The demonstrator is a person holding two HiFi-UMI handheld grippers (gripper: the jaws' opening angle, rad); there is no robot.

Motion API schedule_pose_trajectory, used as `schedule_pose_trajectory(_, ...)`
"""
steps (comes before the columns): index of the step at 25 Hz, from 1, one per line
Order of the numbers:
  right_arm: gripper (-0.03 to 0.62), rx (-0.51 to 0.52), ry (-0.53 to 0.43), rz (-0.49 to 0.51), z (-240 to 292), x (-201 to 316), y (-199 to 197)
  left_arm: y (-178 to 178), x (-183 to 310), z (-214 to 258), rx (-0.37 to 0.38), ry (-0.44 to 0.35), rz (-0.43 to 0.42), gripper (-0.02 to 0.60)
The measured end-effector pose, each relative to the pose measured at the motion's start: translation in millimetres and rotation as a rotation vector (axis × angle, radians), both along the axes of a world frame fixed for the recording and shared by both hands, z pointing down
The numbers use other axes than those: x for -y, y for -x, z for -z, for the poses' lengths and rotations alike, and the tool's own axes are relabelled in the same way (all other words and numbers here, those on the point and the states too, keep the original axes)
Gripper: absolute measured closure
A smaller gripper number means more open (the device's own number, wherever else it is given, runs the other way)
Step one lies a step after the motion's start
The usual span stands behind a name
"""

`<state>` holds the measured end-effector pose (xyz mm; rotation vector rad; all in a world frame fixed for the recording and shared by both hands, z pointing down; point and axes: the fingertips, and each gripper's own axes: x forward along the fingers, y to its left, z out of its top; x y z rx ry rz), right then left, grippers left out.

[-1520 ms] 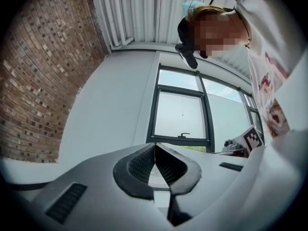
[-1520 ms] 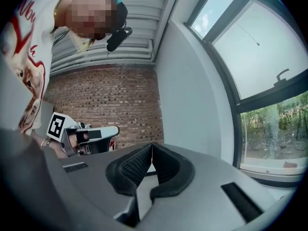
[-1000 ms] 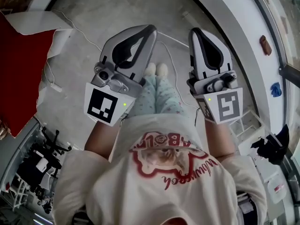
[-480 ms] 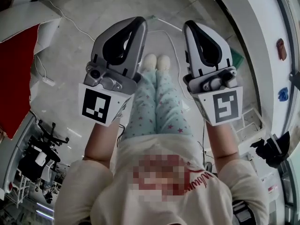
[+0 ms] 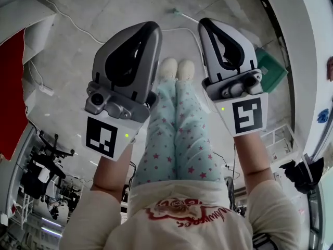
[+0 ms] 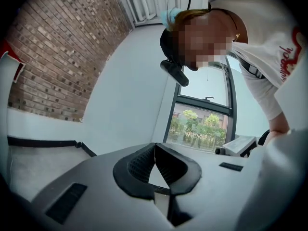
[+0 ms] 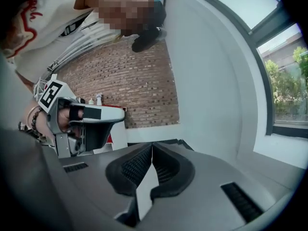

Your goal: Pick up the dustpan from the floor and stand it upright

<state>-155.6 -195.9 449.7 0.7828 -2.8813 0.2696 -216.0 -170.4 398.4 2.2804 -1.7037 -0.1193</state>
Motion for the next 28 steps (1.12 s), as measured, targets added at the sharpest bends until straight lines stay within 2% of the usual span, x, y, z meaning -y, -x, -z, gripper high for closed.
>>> schedule_pose_trajectory(4,0.569,-0.049,-0.009,0.036,-55,0,8,7,-3,-29,-0.012,0.005,0.017,0.561)
schedule_pose_trajectory(10,0.568,-0.122,0.075,0.14,-149,-16,14,5,-7,-64,-0.025,0.002,0.016,0.561)
schedule_pose_trajectory(15,0.557,-0.268,0.124,0.254,-231,-23,19,10,-13,-87,-0.04,0.016,0.022,0.561)
schedule_pose_trajectory(16,0.508,-0.295,0.135,0.264,-246,-23,19,10,-15,-92,-0.04,0.019,0.02,0.561)
schedule_pose_trajectory(17,0.487,-0.323,0.144,0.27,-260,-22,19,11,-17,-96,-0.041,0.022,0.019,0.561)
schedule_pose_trajectory(22,0.466,-0.476,0.184,0.324,-332,-26,12,11,-30,-113,-0.055,0.04,0.025,0.561)
schedule_pose_trajectory(26,0.447,-0.577,0.291,0.394,-387,-37,8,11,-38,-126,-0.066,0.043,0.026,0.561)
schedule_pose_trajectory(28,0.442,-0.627,0.303,0.415,-409,-39,6,10,-43,-132,-0.077,0.048,0.032,0.561)
